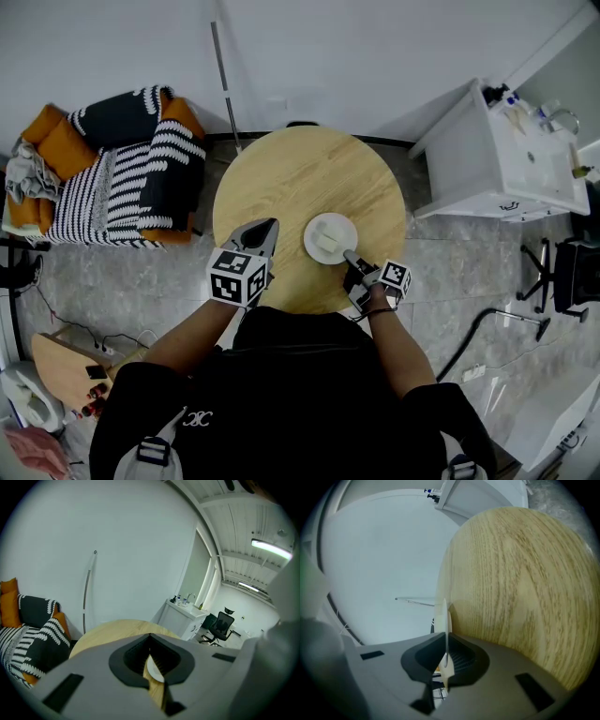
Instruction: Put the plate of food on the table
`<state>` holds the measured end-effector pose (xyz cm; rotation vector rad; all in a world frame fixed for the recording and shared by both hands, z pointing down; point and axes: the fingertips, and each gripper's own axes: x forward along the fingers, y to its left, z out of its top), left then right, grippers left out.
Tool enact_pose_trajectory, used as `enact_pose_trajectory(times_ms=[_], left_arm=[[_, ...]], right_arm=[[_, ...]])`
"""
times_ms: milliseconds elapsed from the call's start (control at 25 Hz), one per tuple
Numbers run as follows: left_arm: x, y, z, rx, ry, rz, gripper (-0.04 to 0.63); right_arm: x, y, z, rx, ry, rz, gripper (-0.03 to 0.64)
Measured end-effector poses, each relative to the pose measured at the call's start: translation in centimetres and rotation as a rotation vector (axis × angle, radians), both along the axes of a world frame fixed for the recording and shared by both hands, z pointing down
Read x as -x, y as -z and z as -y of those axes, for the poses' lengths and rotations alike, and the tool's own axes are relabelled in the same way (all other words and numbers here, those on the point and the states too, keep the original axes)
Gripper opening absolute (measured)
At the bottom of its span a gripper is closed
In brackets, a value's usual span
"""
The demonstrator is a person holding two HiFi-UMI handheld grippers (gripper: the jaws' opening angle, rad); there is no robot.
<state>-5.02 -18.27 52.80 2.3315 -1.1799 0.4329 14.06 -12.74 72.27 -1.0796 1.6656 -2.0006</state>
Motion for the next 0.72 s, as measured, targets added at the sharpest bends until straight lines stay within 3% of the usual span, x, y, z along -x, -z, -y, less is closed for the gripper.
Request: enact_pose_trajectory(times_ms=[480, 720], left_arm=[[-0.2, 0.1, -0.3, -0.005, -0.02, -0.025, 0.006], [-0.2, -0.1, -0.5, 0.002, -0.028, -0.028, 0.006]], right_arm=[[-0.6, -1.8, 0.3, 0.154, 0.006, -0.177, 0.026], [-0.9, -1.9, 0.5, 0.2, 0.038, -0.32, 0.035]])
